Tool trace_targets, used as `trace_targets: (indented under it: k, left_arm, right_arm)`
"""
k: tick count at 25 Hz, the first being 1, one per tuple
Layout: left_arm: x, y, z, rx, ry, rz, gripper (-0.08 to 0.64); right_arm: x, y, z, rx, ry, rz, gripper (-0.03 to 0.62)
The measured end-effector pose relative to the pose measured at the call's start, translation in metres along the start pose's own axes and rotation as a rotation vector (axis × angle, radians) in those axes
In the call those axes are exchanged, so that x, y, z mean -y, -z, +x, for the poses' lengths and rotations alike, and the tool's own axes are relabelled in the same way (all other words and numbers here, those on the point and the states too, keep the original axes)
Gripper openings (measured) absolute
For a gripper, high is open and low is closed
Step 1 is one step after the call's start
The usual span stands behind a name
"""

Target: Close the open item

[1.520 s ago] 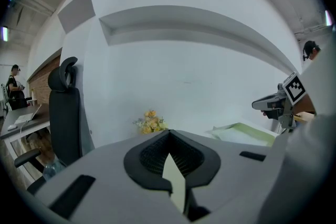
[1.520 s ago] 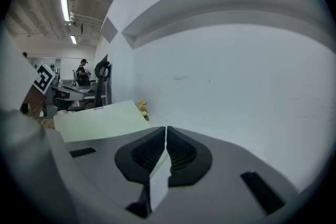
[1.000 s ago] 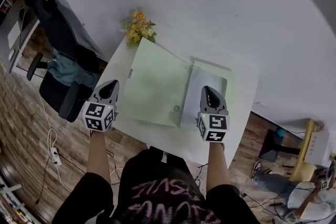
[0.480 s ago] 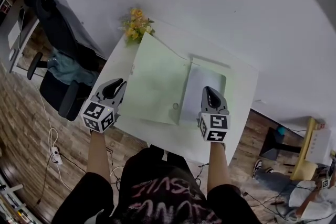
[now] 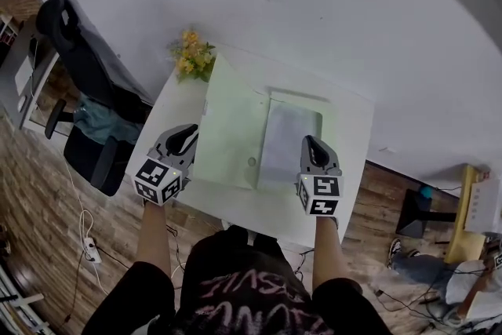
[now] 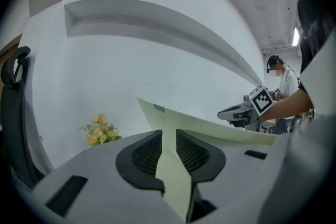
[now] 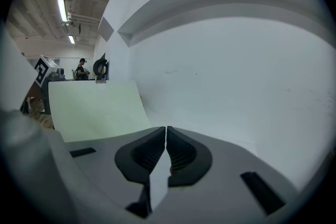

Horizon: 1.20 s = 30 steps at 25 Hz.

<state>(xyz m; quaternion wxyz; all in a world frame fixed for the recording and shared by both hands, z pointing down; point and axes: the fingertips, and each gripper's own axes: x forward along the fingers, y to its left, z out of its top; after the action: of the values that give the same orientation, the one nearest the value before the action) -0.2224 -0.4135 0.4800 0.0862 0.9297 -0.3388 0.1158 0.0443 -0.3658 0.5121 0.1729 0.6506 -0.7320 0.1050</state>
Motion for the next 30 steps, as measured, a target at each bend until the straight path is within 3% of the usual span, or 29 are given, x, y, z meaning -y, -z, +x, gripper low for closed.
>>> trace_targets:
  k: [16, 30]
  left_arm:
    - [0.104, -0.044, 0.077, -0.003, 0.132, 0.121, 0.097]
    - [0.208, -0.024, 0.165, -0.108, 0.320, 0.199, 0.092]
  right_arm:
    - [0.091, 0.028, -0.046, 0.024, 0.059, 0.067, 0.026]
    - [0.161, 0.073, -0.069, 0.004, 0.125, 0.135, 0.026]
